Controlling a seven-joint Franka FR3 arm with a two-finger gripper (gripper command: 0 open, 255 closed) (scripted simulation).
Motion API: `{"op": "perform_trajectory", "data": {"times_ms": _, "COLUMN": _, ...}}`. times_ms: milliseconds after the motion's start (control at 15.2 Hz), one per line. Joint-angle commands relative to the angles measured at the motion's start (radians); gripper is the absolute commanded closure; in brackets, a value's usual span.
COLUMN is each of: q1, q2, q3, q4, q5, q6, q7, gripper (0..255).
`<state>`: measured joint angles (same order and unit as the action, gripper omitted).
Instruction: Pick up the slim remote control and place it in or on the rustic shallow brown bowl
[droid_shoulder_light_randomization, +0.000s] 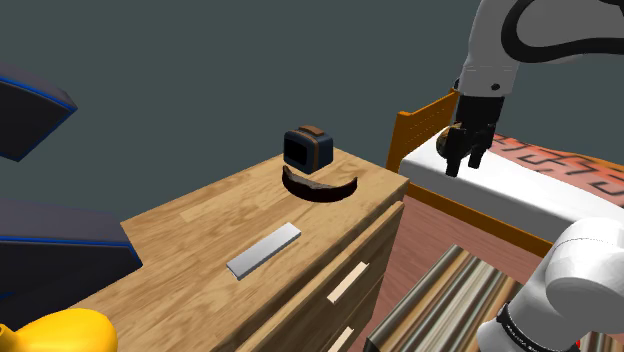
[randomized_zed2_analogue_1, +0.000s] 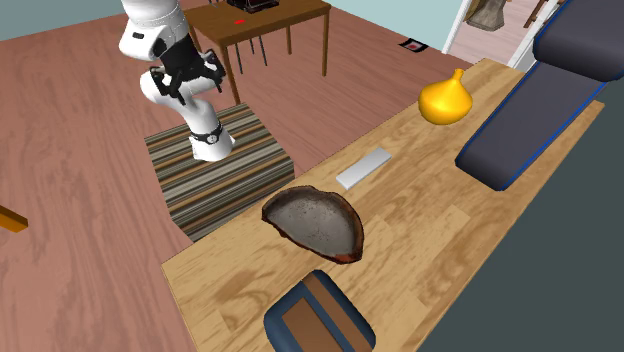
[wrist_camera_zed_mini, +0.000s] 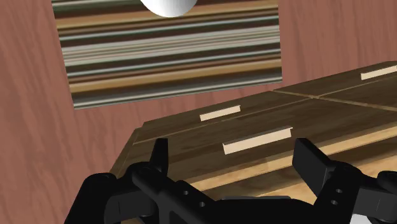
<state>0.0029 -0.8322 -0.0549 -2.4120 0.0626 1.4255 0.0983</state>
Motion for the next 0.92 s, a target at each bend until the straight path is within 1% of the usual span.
{"op": "perform_trajectory", "data": {"times_ms": 0, "q1": 0.000, "q2": 0.000, "q3": 0.000, "q4": 0.000, "q5": 0.000, "q6": 0.000, "q7": 0.000, "gripper": 0}}
{"op": "perform_trajectory", "data": {"times_ms": 396, "q1": -0.003, "q2": 0.003, "q3": 0.175, "q4": -0.067, "q5": 0.135, "q6": 0.112, "q7": 0.274, "gripper": 0}}
{"op": "perform_trajectory", "data": {"times_ms": 594, "q1": -0.006, "q2": 0.037, "q3": 0.265, "q4": -0.076, "q5": 0.196, "q6": 0.180, "q7": 0.408, "gripper": 0}}
{"op": "perform_trajectory", "data": {"times_ms": 858, "q1": -0.018, "q2": 0.114, "q3": 0.386, "q4": -0.062, "q5": 0.261, "q6": 0.278, "q7": 0.583, "gripper": 0}}
